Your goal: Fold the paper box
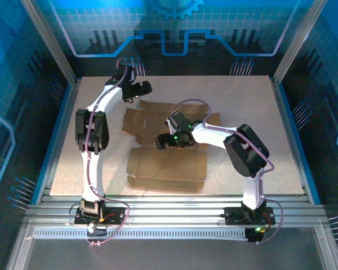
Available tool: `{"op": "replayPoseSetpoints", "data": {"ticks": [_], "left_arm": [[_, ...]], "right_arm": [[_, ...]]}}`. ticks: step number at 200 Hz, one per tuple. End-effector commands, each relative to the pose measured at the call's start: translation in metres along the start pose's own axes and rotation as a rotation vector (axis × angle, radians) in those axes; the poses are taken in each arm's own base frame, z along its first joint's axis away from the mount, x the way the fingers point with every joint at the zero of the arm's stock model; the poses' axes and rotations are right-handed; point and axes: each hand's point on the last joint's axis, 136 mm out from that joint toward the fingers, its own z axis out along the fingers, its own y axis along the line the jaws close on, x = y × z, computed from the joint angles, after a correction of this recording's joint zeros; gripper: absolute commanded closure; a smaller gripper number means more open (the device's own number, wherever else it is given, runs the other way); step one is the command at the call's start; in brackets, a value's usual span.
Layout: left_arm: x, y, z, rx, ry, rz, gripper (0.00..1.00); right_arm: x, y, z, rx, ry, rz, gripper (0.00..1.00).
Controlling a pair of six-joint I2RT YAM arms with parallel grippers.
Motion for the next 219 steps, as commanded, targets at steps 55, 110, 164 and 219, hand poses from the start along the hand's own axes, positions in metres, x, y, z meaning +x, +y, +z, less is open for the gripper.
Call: {"op": "replayPoseSetpoints", "data": {"ticks": [55, 110, 164, 219], "left_arm": [[0.02, -0.003, 0.022, 0.027, 0.088, -0.067, 0.01], [0.03, -0.02, 0.028, 0.137, 0.136, -0.078, 0.01], [0.028, -0.047, 0.017, 0.239, 0.108, -0.043, 0.01], [0.041, -0.065, 0.025, 0.289, 0.144, -0.036, 0.01]], "right_arm": [[0.048, -0.014, 0.024, 0.041, 0.164, 0.025, 0.0], [0.048, -0.013, 0.025, 0.039, 0.166, 0.022, 0.0], [0.048, -0.013, 0.027, 0.037, 0.167, 0.023, 0.0], [0.051, -0.013, 0.028, 0.038, 0.17, 0.021, 0.0]]}}
